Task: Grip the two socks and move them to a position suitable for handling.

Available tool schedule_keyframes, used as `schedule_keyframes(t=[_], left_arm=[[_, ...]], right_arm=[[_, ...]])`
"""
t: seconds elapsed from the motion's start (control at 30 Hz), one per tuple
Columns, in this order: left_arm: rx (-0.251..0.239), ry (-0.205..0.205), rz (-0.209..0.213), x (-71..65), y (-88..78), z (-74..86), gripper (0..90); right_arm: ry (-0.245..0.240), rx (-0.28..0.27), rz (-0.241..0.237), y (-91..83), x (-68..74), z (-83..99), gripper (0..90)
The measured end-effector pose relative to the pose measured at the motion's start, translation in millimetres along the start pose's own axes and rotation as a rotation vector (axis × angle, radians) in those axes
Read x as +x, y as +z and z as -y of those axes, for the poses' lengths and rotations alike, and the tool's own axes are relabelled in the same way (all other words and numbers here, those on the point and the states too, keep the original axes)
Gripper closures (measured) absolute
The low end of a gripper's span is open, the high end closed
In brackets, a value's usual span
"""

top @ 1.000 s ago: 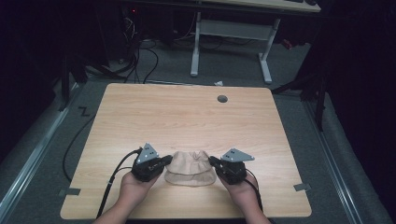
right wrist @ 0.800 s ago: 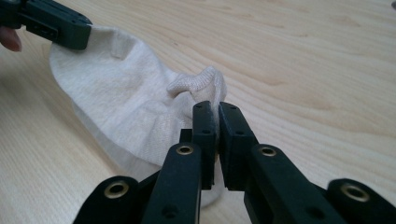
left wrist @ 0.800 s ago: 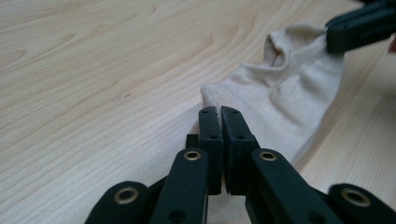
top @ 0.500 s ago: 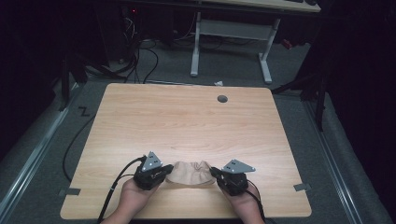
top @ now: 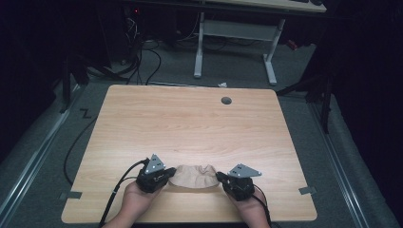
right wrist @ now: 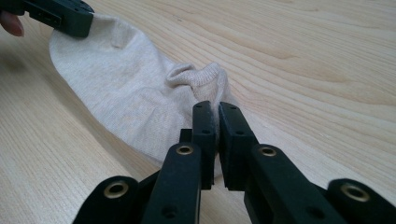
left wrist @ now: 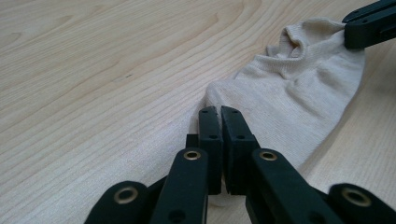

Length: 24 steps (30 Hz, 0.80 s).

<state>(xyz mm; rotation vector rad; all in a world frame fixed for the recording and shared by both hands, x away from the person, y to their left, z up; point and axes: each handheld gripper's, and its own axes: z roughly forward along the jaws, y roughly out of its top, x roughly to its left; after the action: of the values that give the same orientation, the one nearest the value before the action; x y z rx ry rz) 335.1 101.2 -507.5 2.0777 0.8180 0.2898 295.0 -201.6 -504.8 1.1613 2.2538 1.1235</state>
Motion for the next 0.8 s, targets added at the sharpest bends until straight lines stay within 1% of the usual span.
schedule_keyframes(t=[0.13,0.27,0.3,0.37,0.53,0.57,0.67,0.8], left_arm=[[-0.001,-0.002,0.0,2.0,2.1,0.4,87.6],[0.019,-0.006,-0.004,3.8,5.1,1.8,87.6],[0.025,-0.002,-0.005,4.1,5.6,2.0,87.5],[0.033,0.001,-0.008,3.9,7.1,2.5,87.5],[0.046,0.001,-0.011,4.1,9.1,3.0,87.3],[0.047,0.001,-0.015,3.9,9.5,3.3,87.3],[0.056,0.016,-0.025,3.3,10.7,4.4,87.2],[0.068,0.024,-0.039,2.9,12.3,5.4,87.0]], right_arm=[[0.003,0.017,0.0,2.4,-1.6,1.8,85.9],[0.001,0.033,-0.006,4.8,-2.2,2.8,85.9],[-0.006,0.035,-0.007,5.7,-2.7,3.1,85.9],[-0.003,0.044,-0.008,7.0,-3.2,3.6,85.9],[-0.007,0.069,-0.011,11.4,-5.9,6.1,85.8],[-0.001,0.074,-0.011,11.9,-6.0,6.4,85.7],[-0.006,0.075,-0.011,12.9,-5.7,6.3,85.6],[-0.011,0.088,-0.015,15.8,-6.0,6.9,84.9]])
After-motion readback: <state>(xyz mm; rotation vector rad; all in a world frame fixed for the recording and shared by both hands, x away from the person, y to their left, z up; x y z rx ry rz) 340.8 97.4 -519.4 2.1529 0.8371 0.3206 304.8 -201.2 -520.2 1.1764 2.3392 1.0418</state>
